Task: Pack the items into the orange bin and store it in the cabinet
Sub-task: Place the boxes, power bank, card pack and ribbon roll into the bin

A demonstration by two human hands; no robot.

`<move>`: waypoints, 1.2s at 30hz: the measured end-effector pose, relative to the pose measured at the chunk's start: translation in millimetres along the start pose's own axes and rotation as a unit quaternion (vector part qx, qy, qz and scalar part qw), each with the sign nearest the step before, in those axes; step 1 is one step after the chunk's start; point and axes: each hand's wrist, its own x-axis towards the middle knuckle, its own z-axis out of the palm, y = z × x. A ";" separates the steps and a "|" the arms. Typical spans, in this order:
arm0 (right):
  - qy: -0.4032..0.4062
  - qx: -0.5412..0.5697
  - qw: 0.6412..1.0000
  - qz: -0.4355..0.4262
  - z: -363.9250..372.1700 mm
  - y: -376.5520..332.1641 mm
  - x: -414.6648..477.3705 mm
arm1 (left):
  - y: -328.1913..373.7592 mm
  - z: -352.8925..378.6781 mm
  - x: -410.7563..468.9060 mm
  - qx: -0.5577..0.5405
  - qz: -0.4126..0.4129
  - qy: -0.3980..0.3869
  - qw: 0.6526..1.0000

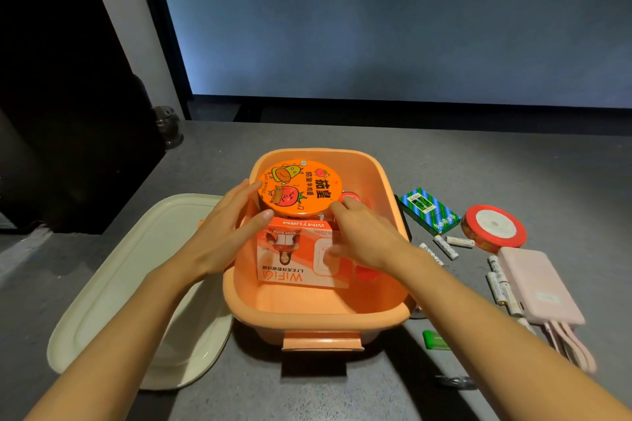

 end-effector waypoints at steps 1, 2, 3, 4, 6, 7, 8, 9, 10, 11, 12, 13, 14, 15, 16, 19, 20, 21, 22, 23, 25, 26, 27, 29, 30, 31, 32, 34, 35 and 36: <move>-0.001 0.015 1.000 0.006 -1.7 0.2 -0.2 | -0.5 -0.5 -0.2 -0.001 -0.001 0.000 1.000; -0.003 0.027 1.000 0.012 -4.1 0.8 -0.1 | -0.4 -0.9 -0.5 -0.004 0.000 -0.001 1.000; -0.004 0.036 0.999 0.016 -7.0 1.8 -0.4 | 0.0 -1.0 -1.0 -0.011 0.003 -0.003 1.000; -0.006 0.040 0.999 0.019 -10.1 3.3 -0.7 | 0.7 -0.9 -1.5 -0.018 0.006 -0.004 1.000; -0.017 0.032 0.999 0.020 -16.0 6.1 -2.2 | 2.0 -0.8 -2.3 -0.026 0.010 -0.004 1.000; -0.027 0.020 0.999 0.016 -18.3 6.3 -3.2 | 2.6 -0.8 -2.8 -0.029 0.012 -0.004 1.000; -0.035 0.008 0.999 0.009 -19.7 6.1 -4.2 | 3.1 -0.8 -3.4 -0.033 0.016 -0.004 0.999; -0.034 0.004 0.999 0.003 -20.2 5.7 -4.7 | 3.5 -1.0 -4.0 -0.038 0.022 -0.005 0.999; -0.024 0.007 1.000 -0.001 -20.2 5.1 -4.5 | 3.8 -1.1 -4.4 -0.041 0.029 -0.007 0.999; -0.011 0.016 1.000 -0.002 -19.6 4.8 -4.0 | 3.5 -1.3 -4.7 -0.043 0.034 -0.008 0.999; 0.001 0.024 1.000 -0.001 -18.6 4.6 -3.2 | 2.8 -1.3 -4.6 -0.040 0.033 -0.010 0.999; 0.008 0.024 1.000 0.002 -17.4 4.8 -2.7 | 2.2 -1.1 -4.3 -0.036 0.029 -0.013 0.999; 0.011 0.020 1.000 0.006 -16.1 5.4 -2.4 | 1.8 -0.8 -3.9 -0.033 0.025 -0.016 0.999; 0.012 0.014 1.000 0.008 -14.6 6.0 -2.3 | 1.6 -0.4 -3.4 -0.030 0.022 -0.020 0.999; 0.012 0.009 1.000 0.009 -13.2 6.7 -2.2 | 1.6 -0.2 -3.2 -0.029 0.020 -0.023 0.999; 0.010 -0.001 1.000 0.007 -11.1 8.6 -3.5 | 2.8 -0.5 -2.7 -0.027 0.021 -0.026 0.999; 0.010 0.007 1.000 0.003 -11.5 9.1 -3.9 | 3.3 -1.2 -2.8 -0.028 0.021 -0.025 0.999; 0.013 0.027 1.000 0.000 -12.8 9.8 -4.4 | 4.3 -2.1 -2.9 -0.028 0.021 -0.021 0.999; 0.023 0.054 0.998 -0.002 -15.5 11.0 -6.3 | 6.0 -2.7 -3.4 -0.027 0.020 -0.017 0.999; 0.038 0.079 0.996 -0.003 -19.3 13.1 -8.6 | 8.6 -3.5 -3.7 -0.025 0.019 -0.015 0.999; 0.079 0.110 0.991 0.000 -29.5 21.1 -15.0 | 16.5 -4.4 -4.3 -0.022 0.018 -0.013 1.000; 0.102 0.123 0.987 0.006 -35.3 26.8 -19.3 | 22.3 -4.2 -4.6 -0.023 0.024 -0.014 0.999; 0.123 0.139 0.983 0.014 -41.6 34.1 -24.8 | 29.5 -3.0 -4.2 -0.025 0.031 -0.014 0.999; 0.155 0.160 0.974 0.029 -54.7 53.0 -39.3 | 48.1 3.7 -2.0 -0.018 0.044 -0.014 0.999; 0.165 0.163 0.972 0.039 -60.7 64.8 -48.0 | 59.0 9.1 -0.2 -0.002 0.052 -0.011 0.999; 0.172 0.164 0.970 0.053 -66.2 78.6 -57.1 | 71.0 16.4 2.0 0.023 0.064 -0.006 0.998; 0.175 0.167 0.968 0.068 -71.1 93.7 -67.4 | 83.9 25.7 4.2 0.047 0.080 -0.001 0.996; 0.177 0.174 0.963 0.102 -77.9 127.0 -90.3 | 111.7 49.4 7.8 0.056 0.110 -0.004 0.992; 0.175 0.175 0.962 0.117 -79.3 144.9 -103.2 | 125.8 64.3 9.3 0.050 0.122 -0.010 0.991; 0.169 0.171 0.962 0.132 -79.4 163.0 -116.5 | 139.4 80.6 10.0 0.047 0.132 -0.015 0.990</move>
